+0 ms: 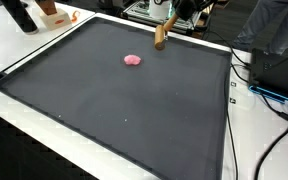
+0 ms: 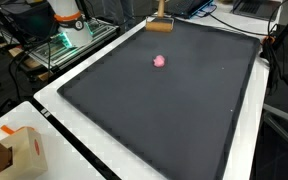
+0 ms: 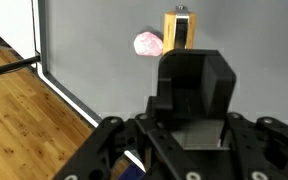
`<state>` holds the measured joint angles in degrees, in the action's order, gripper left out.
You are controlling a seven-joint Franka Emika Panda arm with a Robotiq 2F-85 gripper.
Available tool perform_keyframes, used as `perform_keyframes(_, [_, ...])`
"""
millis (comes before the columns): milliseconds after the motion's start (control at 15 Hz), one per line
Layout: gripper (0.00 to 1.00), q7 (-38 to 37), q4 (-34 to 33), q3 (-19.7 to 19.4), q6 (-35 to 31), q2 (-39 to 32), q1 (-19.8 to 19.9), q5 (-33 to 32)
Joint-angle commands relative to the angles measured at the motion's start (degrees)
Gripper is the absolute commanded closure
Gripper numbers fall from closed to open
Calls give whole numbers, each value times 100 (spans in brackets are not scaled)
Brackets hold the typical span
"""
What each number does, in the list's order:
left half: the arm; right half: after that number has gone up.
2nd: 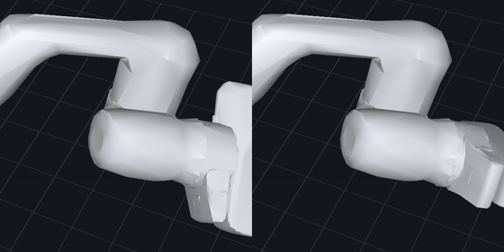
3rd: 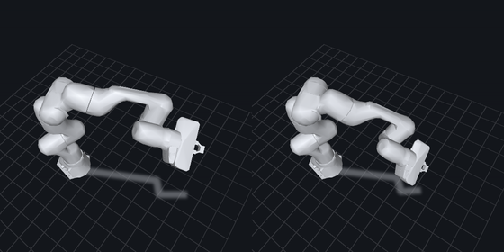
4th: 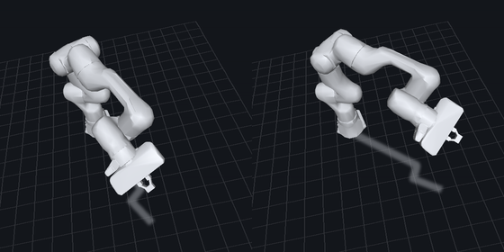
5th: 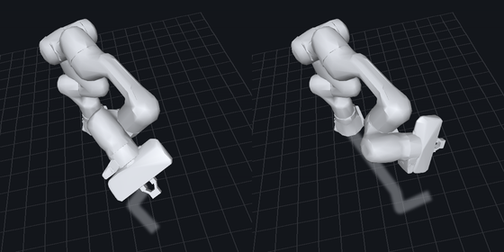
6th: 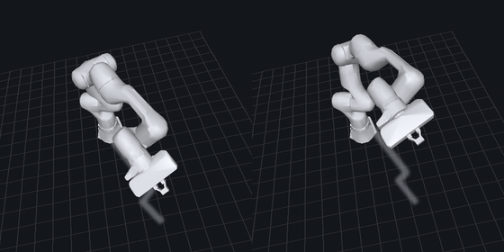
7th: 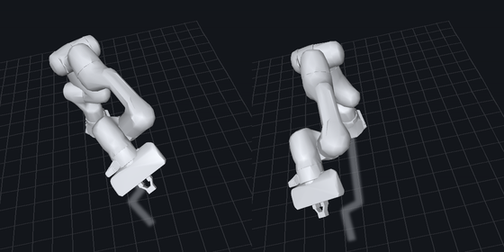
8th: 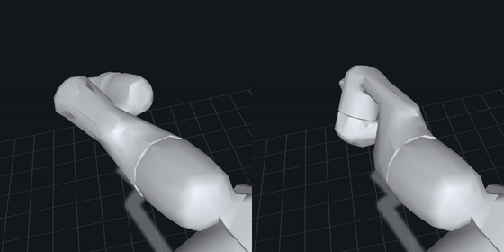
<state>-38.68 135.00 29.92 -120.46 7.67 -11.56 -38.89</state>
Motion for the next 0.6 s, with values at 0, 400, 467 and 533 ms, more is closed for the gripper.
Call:
perform_keyframes(0, [76, -781, -266, -66, 553, -432, -360, -450])
perform_keyframes(400, [76, -1667, -613, -207, 992, -1048, -824, -653])
perform_keyframes(467, [76, -1764, -664, -242, 1032, -1142, -883, -715])
perform_keyframes(533, [76, -1891, -712, -285, 1061, -1232, -937, -784])
